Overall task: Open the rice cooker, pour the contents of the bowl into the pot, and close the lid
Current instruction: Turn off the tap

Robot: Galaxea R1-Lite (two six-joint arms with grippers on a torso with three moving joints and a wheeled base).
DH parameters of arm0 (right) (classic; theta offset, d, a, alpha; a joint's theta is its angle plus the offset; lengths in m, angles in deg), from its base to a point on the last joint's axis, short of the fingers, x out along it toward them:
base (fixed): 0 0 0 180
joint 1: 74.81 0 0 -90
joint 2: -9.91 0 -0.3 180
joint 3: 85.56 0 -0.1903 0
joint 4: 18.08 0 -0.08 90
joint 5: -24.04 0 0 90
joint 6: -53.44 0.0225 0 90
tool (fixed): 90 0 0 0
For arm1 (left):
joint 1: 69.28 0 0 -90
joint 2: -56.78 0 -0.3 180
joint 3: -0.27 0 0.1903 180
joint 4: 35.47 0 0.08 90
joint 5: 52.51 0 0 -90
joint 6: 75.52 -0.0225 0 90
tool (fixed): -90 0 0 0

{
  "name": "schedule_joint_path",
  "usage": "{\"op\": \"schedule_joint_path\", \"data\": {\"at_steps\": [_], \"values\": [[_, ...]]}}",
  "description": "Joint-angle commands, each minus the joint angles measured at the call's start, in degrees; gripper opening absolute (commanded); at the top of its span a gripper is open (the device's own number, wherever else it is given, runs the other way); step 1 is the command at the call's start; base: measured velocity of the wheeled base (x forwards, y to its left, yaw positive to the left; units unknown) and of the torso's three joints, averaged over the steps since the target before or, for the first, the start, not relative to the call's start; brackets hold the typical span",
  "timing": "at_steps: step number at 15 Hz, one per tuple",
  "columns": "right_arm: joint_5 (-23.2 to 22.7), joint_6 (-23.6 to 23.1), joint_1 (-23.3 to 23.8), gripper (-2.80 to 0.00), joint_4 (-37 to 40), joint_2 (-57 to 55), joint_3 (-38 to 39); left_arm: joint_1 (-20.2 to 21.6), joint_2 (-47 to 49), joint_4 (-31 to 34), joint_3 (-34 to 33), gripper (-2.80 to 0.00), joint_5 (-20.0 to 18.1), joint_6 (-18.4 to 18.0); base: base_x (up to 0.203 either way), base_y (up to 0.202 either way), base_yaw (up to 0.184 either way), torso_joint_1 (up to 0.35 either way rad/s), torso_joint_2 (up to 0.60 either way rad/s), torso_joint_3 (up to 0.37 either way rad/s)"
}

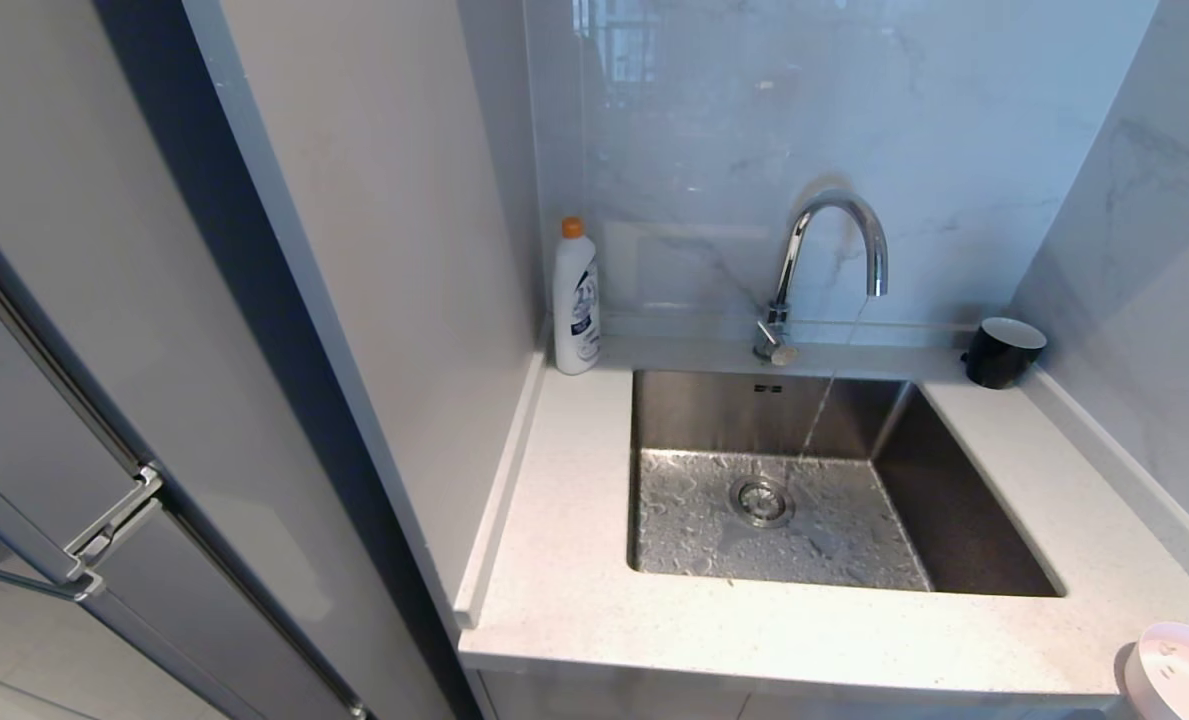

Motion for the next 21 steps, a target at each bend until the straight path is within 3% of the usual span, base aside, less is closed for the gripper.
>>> {"op": "schedule_joint_path", "data": {"at_steps": [1,10,16,21], "values": [[-0.02,-0.04,-0.02,-2.8,-0.08,-0.07,1.57,0.01,0.06,-0.03,0.0,-2.8,0.04,0.01,0.0,0.0,0.0,0.0,0.0,0.0],[-0.02,-0.04,-0.02,-2.8,-0.09,-0.07,1.53,0.01,0.06,0.06,0.0,-2.8,0.04,0.01,0.0,0.0,0.0,0.0,0.0,0.0],[-0.02,-0.04,-0.02,-2.8,-0.03,-0.07,1.49,0.01,0.06,0.06,0.0,-2.8,0.04,0.01,-0.176,0.0,-0.001,0.003,0.0,0.001],[-0.02,-0.04,-0.02,-2.8,-0.12,-0.07,1.55,0.01,0.06,0.06,0.0,-2.8,0.04,0.01,-0.013,0.0,-0.001,-0.004,0.0,0.0]]}}
